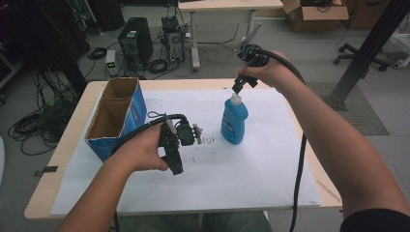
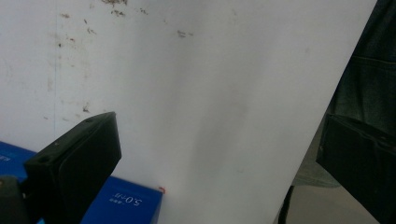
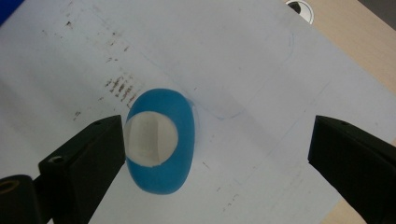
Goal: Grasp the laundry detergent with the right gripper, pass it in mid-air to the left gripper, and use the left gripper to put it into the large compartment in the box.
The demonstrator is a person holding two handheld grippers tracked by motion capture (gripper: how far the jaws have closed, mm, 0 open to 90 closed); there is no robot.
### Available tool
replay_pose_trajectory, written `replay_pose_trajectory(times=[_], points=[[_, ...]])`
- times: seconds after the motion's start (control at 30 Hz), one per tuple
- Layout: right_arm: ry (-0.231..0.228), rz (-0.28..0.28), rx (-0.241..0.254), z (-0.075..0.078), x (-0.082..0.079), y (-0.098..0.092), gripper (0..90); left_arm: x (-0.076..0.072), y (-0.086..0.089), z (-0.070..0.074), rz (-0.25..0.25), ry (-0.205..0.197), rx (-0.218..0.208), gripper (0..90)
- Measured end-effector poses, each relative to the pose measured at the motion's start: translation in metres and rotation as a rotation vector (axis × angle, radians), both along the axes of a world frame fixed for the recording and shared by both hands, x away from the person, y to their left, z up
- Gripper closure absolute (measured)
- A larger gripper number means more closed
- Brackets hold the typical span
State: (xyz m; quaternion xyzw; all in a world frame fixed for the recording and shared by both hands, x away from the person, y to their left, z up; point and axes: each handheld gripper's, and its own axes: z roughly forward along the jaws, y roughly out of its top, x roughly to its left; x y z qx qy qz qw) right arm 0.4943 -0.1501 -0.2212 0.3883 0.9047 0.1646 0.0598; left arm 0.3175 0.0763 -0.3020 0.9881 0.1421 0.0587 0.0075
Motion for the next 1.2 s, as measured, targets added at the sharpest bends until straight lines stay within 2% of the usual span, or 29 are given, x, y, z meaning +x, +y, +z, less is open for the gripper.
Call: replay_pose_trajectory(times=[0.17, 0.47, 0.67, 0.9, 1.2], points=[[0.008, 0.012, 0.003, 0.001, -0.010, -0.007, 3.9, 0.000, -0.002, -0.001, -0.004, 0.003, 0.007, 0.2], [0.011, 0.026, -0.028, 0.000, -0.026, -0.020, 3.9, 0.001, -0.005, -0.002, -0.008, 0.006, 0.010, 0.2], [0.029, 0.031, -0.013, -0.003, -0.036, -0.030, 3.9, 0.002, -0.006, -0.003, -0.011, 0.009, 0.012, 0.2], [0.030, 0.044, -0.006, -0.009, -0.045, -0.040, 3.9, 0.004, -0.007, -0.002, -0.013, 0.011, 0.013, 0.2], [0.045, 0.045, 0.027, -0.033, -0.057, -0.051, 3.9, 0.003, -0.011, -0.001, -0.025, 0.010, 0.021, 0.2]])
